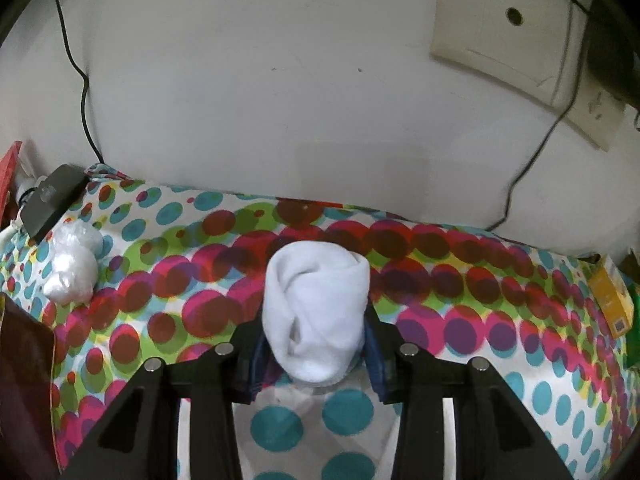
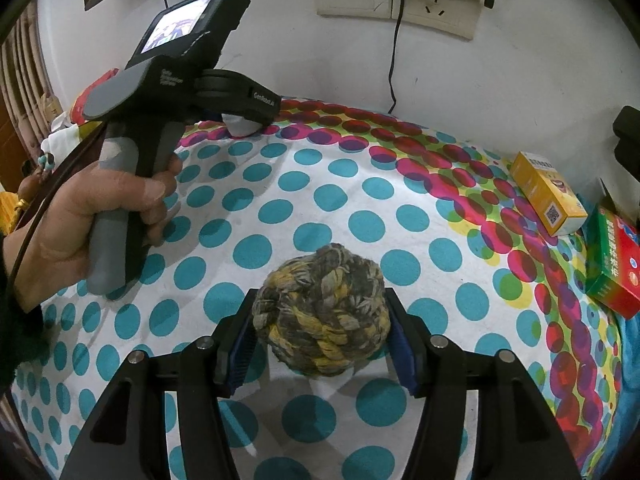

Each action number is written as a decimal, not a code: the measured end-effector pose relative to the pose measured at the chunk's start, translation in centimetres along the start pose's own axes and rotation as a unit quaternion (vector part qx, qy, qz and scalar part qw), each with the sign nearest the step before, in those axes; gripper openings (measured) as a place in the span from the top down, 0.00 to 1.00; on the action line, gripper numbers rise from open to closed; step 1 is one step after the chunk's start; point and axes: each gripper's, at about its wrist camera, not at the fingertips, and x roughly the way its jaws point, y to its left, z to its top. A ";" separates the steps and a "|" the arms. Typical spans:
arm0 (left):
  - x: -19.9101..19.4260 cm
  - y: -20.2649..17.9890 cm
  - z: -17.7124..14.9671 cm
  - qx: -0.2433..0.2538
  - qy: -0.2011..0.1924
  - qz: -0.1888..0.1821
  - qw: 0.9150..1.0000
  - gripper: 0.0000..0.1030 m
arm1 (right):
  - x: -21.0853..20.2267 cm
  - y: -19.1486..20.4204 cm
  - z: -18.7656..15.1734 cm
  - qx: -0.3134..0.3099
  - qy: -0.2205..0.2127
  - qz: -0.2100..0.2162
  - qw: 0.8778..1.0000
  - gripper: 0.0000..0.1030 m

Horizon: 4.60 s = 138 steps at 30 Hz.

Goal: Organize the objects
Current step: 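Grasp the white sock with the left tool, then carry the white sock into the gold tray and open the left tool, then carry the rope ball over the gold tray with the right tool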

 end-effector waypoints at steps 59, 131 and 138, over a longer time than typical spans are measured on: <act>-25.1 21.7 -8.3 -0.073 -0.026 0.084 0.993 0.61 | 0.0 -0.6 -0.2 -0.004 0.002 -0.012 1.000 0.42; -34.2 20.8 -27.1 -0.075 0.009 0.036 0.997 0.47 | -7.4 14.4 0.4 -0.088 -0.025 0.034 0.995 0.52; -35.0 20.2 -27.1 -0.049 0.010 0.059 0.997 0.47 | -10.4 22.6 0.5 -0.149 -0.022 0.090 0.985 0.52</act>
